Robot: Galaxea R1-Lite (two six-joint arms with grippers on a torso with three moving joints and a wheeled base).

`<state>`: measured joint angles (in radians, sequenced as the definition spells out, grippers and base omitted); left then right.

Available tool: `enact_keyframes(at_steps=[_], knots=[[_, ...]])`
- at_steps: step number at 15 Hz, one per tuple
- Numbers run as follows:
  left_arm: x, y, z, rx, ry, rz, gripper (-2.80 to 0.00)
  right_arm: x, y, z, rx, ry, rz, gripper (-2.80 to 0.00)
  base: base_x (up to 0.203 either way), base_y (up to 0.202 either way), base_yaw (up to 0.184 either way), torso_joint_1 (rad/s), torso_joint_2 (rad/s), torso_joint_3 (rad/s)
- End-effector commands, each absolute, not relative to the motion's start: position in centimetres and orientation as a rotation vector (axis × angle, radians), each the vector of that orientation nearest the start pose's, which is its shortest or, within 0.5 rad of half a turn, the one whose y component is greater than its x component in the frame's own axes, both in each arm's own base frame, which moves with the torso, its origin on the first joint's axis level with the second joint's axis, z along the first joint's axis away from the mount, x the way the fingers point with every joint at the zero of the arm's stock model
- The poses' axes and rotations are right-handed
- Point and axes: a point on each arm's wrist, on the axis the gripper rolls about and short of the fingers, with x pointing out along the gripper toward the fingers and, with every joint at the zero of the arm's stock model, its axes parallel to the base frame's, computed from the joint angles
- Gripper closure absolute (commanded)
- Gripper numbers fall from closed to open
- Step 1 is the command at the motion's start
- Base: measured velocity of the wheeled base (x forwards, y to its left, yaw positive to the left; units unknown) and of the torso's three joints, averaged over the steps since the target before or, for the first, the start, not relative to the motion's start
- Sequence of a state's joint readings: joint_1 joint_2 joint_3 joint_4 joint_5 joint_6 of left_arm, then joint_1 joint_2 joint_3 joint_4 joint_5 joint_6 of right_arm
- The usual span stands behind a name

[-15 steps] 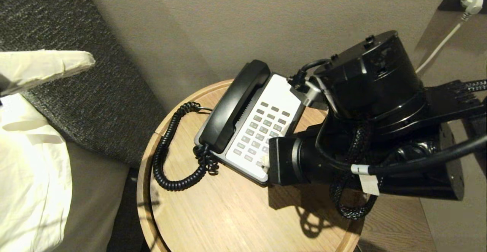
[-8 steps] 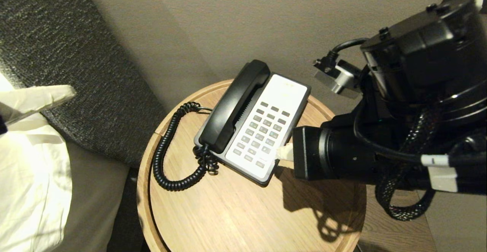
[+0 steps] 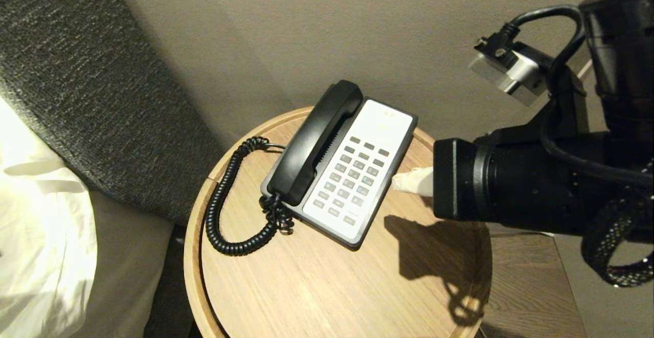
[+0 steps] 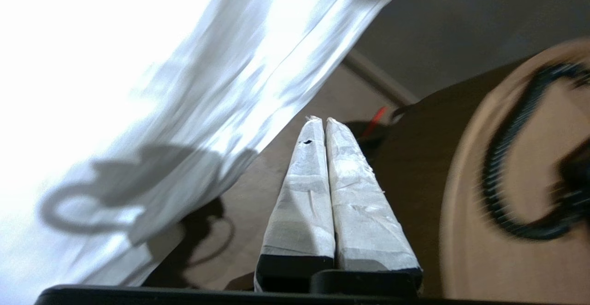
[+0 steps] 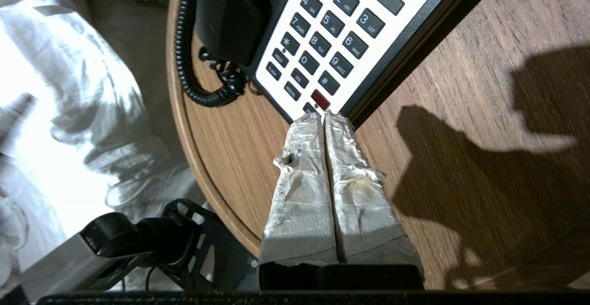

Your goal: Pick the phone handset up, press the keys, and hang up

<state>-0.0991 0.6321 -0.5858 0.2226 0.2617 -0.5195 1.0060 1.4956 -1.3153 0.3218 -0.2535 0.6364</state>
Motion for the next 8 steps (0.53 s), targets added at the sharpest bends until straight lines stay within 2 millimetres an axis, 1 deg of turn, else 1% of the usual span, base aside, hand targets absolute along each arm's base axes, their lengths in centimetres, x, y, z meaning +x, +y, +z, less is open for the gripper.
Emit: enact_keyframes(at_steps=[1,3,4,7,8], knots=[[0.4,0.6,18.0,-0.453,0.184,0.255,0.00,13.5,20.3,30.0,0.316,0.604,0.577,0.00,0.000,0.000,0.000,0.000,0.00,0.000],[-0.9,0.6,15.6,-0.391,0.177,0.253,0.00,13.3,19.9,30.2,0.324,0.597,0.580,0.00,0.000,0.000,0.000,0.000,0.00,0.000],[-1.4,0.7,14.1,-0.349,0.186,0.262,0.00,13.3,19.9,30.2,0.325,0.597,0.580,0.00,0.000,0.000,0.000,0.000,0.00,0.000],[-2.0,0.6,11.7,-0.283,0.198,0.265,0.00,13.0,19.5,30.6,0.335,0.581,0.586,0.00,0.000,0.000,0.000,0.000,0.00,0.000],[-2.3,0.6,10.8,-0.234,0.191,0.253,0.00,12.9,19.4,30.7,0.336,0.580,0.587,0.00,0.000,0.000,0.000,0.000,0.00,0.000]])
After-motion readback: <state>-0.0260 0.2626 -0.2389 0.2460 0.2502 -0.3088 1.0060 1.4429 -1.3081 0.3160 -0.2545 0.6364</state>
